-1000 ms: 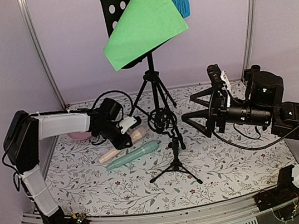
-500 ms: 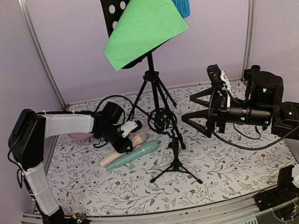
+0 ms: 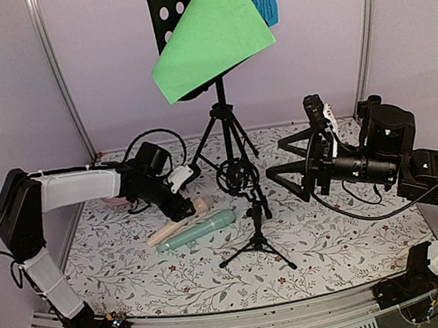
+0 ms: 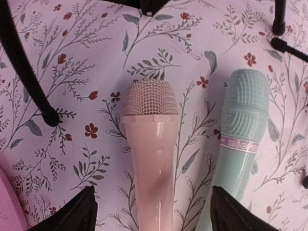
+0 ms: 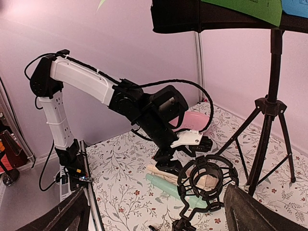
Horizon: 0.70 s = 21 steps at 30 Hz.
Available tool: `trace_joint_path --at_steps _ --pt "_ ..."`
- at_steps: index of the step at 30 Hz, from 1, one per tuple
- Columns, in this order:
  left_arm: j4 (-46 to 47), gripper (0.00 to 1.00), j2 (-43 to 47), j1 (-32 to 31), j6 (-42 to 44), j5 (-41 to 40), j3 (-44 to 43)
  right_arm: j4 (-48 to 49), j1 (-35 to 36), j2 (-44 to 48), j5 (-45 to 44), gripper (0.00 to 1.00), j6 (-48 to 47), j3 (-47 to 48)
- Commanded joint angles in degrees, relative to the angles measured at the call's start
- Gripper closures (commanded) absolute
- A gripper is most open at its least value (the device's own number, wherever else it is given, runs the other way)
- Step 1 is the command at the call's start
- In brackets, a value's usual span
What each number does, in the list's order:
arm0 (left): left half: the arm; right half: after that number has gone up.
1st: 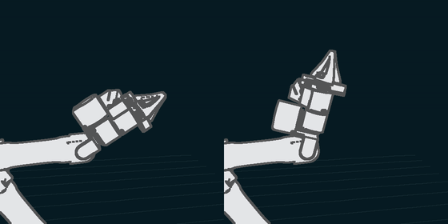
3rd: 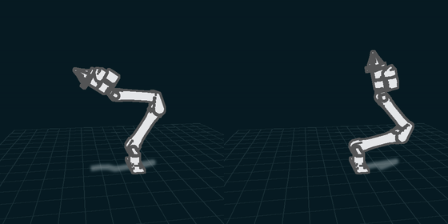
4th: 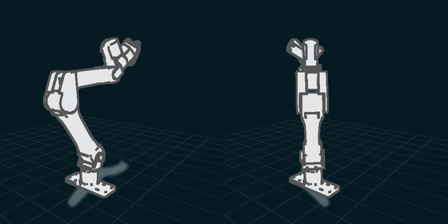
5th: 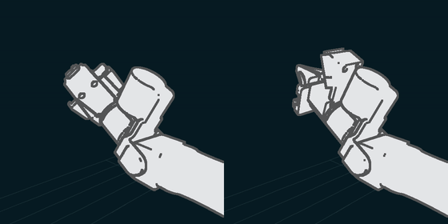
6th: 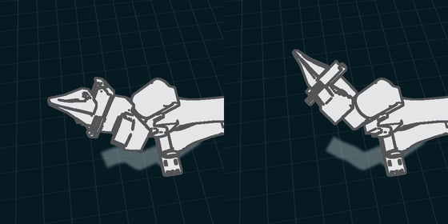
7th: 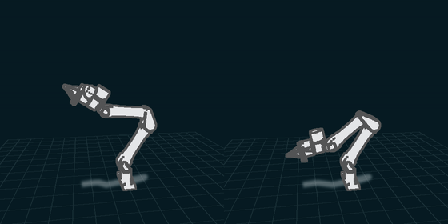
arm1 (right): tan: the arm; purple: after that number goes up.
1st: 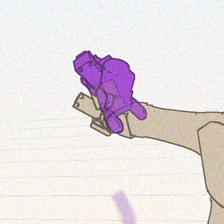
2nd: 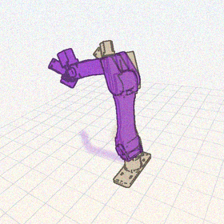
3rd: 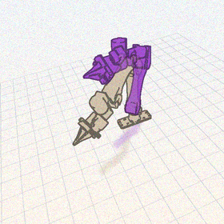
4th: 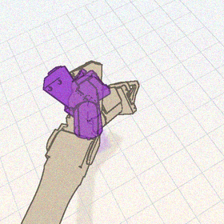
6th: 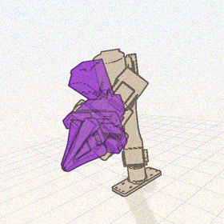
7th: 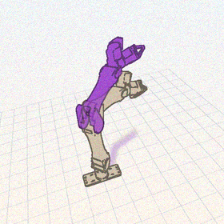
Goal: Pack up the instrument practice props
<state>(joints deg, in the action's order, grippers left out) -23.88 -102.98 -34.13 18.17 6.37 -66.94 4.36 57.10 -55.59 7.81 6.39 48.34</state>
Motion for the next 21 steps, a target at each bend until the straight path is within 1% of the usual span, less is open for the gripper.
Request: trace_joint_path --at_steps 1,2,6,10,13,17,21 --pt "5.0 0.04 6.71 0.58 -1.0 0.97 1.92 1.34 0.32 0.13 0.35 0.01 -0.33 -0.36" --pt "5.19 0.01 7.76 0.56 -1.43 0.81 2.01 1.32 0.32 0.06 0.3 0.01 -0.33 -0.36" --pt "7.28 0.01 14.6 0.46 -3.03 0.76 3.82 1.32 0.38 -0.17 0.14 0.01 -0.33 -0.39" --pt "10.52 0.01 24.41 0.14 -4.88 1.93 6.85 1.23 0.37 0.02 -0.11 0.01 -0.41 -0.35" --pt "14.43 0.01 32.19 -0.18 -6.78 4.75 9.95 1.26 0.38 0.27 -0.04 0.01 -0.34 -0.4" --pt "22.61 0.01 43.08 -0.66 -10.38 7.28 15.2 1.25 0.37 0.38 -0.02 0.01 -0.36 -0.39" --pt "24.57 0.01 49.07 -1.76 -13.33 9.85 15.56 1.38 0.38 0.26 -0.09 0.01 -0.41 -0.36"
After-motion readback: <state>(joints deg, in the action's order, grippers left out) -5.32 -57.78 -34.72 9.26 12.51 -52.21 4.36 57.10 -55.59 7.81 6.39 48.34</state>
